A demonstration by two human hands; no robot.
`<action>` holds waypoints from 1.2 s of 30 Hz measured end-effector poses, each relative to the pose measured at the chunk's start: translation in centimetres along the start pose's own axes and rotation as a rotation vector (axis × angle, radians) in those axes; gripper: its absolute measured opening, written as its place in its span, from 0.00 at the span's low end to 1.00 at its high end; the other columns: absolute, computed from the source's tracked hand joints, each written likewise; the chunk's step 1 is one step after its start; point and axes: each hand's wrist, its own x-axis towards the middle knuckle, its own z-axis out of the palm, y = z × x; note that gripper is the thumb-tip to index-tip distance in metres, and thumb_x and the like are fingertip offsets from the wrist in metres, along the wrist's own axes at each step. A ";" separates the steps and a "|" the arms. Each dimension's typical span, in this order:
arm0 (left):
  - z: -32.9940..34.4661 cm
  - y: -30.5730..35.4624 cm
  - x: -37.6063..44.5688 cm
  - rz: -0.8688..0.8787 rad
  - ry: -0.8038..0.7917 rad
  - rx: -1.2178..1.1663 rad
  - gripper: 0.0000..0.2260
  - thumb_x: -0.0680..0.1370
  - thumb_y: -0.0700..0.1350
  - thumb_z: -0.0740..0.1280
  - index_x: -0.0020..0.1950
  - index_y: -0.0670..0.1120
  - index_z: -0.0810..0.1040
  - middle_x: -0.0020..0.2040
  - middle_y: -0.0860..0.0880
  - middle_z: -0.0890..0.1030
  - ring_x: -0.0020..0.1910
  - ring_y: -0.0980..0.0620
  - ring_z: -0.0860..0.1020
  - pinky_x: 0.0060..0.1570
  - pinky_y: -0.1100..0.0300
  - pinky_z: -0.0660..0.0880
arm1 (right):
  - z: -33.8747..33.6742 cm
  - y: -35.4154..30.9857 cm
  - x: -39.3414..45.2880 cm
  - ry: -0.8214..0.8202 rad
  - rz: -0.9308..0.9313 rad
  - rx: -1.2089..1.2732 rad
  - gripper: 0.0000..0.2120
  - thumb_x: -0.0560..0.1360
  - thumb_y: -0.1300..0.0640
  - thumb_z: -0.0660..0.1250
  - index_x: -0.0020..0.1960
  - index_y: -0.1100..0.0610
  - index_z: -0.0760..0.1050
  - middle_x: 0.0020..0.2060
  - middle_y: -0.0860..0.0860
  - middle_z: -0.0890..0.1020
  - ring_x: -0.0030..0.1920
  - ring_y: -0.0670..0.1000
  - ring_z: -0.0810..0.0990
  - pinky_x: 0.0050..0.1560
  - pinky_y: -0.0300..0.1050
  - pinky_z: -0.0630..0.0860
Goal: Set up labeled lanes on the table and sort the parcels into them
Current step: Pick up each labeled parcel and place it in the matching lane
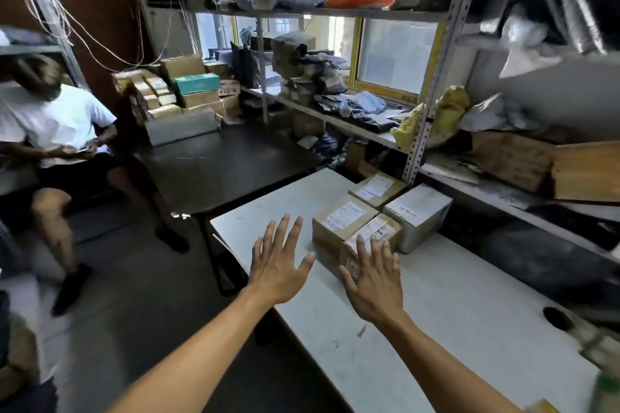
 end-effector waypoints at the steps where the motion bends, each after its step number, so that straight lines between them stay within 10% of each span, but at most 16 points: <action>1: 0.2 -0.1 1.1 0.010 -0.002 -0.012 0.33 0.84 0.62 0.51 0.80 0.61 0.34 0.82 0.55 0.33 0.81 0.50 0.33 0.78 0.45 0.38 | 0.2 0.1 0.8 0.000 0.013 -0.002 0.37 0.82 0.31 0.42 0.83 0.46 0.32 0.83 0.51 0.36 0.82 0.55 0.31 0.81 0.55 0.32; 15: 4.6 -3.8 21.9 0.176 -0.168 -0.008 0.32 0.84 0.62 0.52 0.81 0.58 0.37 0.83 0.52 0.37 0.82 0.46 0.38 0.78 0.44 0.43 | 2.5 -0.8 15.4 0.051 0.318 0.130 0.35 0.85 0.37 0.51 0.85 0.48 0.39 0.84 0.51 0.44 0.83 0.54 0.39 0.83 0.53 0.40; 21: 5.6 -5.2 30.9 0.195 -0.306 -0.212 0.27 0.86 0.58 0.50 0.83 0.56 0.45 0.84 0.53 0.46 0.82 0.47 0.49 0.77 0.44 0.52 | 2.2 -1.9 23.5 0.150 0.547 0.661 0.37 0.83 0.36 0.57 0.85 0.47 0.45 0.84 0.50 0.50 0.83 0.55 0.47 0.82 0.61 0.49; 26: 7.7 -5.2 34.9 0.031 -0.529 -0.594 0.24 0.87 0.55 0.47 0.83 0.52 0.53 0.83 0.49 0.53 0.81 0.47 0.54 0.78 0.47 0.54 | 5.9 -0.6 27.6 0.181 0.813 1.392 0.56 0.62 0.18 0.62 0.83 0.43 0.54 0.80 0.49 0.66 0.78 0.54 0.66 0.77 0.58 0.62; 34: 10.1 -4.6 38.2 -0.239 -0.818 -0.806 0.26 0.85 0.63 0.47 0.82 0.58 0.52 0.83 0.52 0.54 0.80 0.45 0.58 0.74 0.39 0.63 | 10.1 1.8 31.8 0.142 0.933 1.475 0.67 0.50 0.12 0.63 0.82 0.43 0.57 0.74 0.52 0.75 0.72 0.57 0.75 0.73 0.65 0.69; 36: 10.5 -4.6 39.2 -0.280 -0.858 -0.814 0.28 0.84 0.65 0.47 0.82 0.57 0.52 0.83 0.51 0.55 0.79 0.44 0.59 0.73 0.38 0.63 | 8.0 0.0 32.3 0.177 0.999 1.492 0.62 0.60 0.14 0.62 0.84 0.45 0.49 0.78 0.53 0.68 0.75 0.59 0.71 0.75 0.66 0.65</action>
